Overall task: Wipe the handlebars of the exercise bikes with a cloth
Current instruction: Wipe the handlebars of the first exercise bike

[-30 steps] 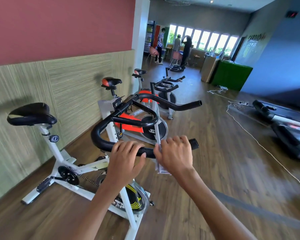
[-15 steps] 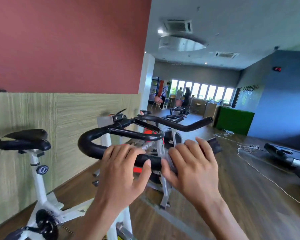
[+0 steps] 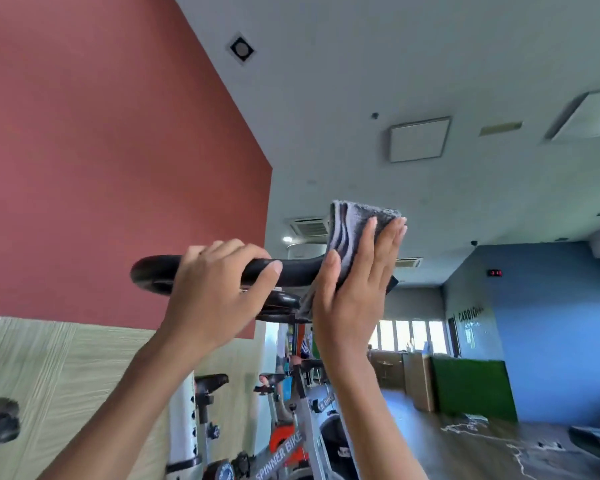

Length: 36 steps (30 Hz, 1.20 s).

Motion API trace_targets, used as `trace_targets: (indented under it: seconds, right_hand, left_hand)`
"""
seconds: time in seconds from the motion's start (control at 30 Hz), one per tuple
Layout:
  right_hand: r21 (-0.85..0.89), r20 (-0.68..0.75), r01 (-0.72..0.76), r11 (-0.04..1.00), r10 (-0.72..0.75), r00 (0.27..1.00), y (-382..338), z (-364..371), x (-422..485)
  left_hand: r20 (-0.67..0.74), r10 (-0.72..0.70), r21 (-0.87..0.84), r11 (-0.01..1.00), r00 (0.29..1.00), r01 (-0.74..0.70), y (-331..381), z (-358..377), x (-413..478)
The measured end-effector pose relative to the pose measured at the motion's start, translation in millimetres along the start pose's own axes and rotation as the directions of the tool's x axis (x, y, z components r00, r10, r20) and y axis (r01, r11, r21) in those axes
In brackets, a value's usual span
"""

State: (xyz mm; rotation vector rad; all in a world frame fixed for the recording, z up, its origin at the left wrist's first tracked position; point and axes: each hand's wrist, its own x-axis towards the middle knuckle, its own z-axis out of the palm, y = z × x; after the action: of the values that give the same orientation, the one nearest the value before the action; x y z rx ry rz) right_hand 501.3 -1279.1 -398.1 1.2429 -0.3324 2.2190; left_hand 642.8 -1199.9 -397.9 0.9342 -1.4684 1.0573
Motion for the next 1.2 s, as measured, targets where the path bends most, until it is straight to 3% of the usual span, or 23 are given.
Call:
trace_targets:
  seconds: [0.17, 0.33, 0.47, 0.67, 0.97, 1.2]
  right_hand:
    - [0.091, -0.062, -0.16, 0.983, 0.166, 0.984, -18.1, 6.3, 8.1]
    - [0.24, 0.018, -0.353, 0.904, 0.359, 0.933, -38.0, 4.6, 4.9]
    - [0.336, 0.089, -0.403, 0.851, 0.397, 0.913, -44.4, 1.0, -0.4]
    - [0.424, 0.063, -0.486, 0.764, 0.511, 0.857, -48.2, 4.7, 15.5]
    - [0.421, 0.055, -0.489, 0.764, 0.516, 0.855, -42.7, 1.7, 25.0]
    - [0.293, 0.124, -0.496, 0.818, 0.481, 0.868, -36.3, -10.2, 38.1]
  left_hand:
    - [0.097, 0.072, 0.062, 0.995, 0.993, -0.079, -15.4, -7.3, -2.6]
    - [-0.018, 0.072, 0.113, 0.991, 0.997, -0.069, -25.3, -2.8, -20.6]
    - [-0.062, 0.056, 0.128, 0.991, 0.997, -0.047, -34.3, 1.7, -27.6]
    - [-0.081, 0.042, 0.106, 0.994, 0.996, -0.033, -29.7, 7.0, -28.5]
    - [-0.045, 0.073, 0.047, 0.996, 0.996, -0.071, -39.9, -0.2, -25.6]
    - [-0.045, 0.047, 0.025, 0.999, 0.998, -0.046, -36.1, -1.4, -27.4]
